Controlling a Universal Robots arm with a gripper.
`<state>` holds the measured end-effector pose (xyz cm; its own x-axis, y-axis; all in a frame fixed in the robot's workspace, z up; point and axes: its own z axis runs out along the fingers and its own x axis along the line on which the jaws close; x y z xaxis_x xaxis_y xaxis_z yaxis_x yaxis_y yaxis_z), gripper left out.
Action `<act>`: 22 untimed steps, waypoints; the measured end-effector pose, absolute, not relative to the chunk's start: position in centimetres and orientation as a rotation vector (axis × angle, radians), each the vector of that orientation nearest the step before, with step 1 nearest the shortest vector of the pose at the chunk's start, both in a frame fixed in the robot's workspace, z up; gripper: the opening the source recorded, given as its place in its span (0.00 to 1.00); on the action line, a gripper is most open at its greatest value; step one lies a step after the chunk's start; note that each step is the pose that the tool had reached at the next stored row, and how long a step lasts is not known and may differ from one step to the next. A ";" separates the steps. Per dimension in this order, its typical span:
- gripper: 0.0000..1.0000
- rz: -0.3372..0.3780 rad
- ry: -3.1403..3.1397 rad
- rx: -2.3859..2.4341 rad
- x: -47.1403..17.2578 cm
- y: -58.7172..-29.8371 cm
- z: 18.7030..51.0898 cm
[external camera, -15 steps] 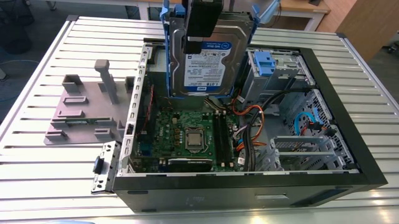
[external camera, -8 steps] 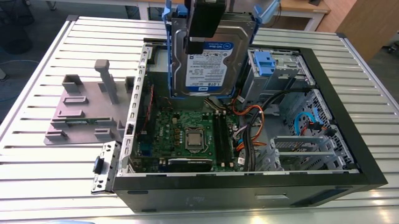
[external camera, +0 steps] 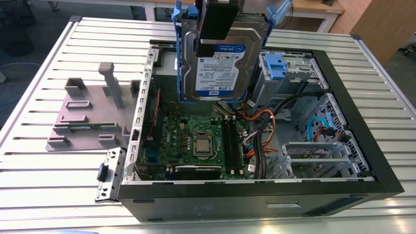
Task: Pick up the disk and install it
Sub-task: 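Pick up the disk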
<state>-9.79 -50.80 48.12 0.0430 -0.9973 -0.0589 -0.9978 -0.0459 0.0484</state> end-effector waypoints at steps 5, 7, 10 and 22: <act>0.37 0.119 2.166 -2.265 -9.6 -50.8 48.1; 0.37 0.119 2.166 -2.265 -9.6 -50.8 48.1; 0.37 0.119 2.166 -2.265 -9.5 -50.8 48.1; 0.37 0.119 2.166 -2.265 -9.2 -50.9 48.1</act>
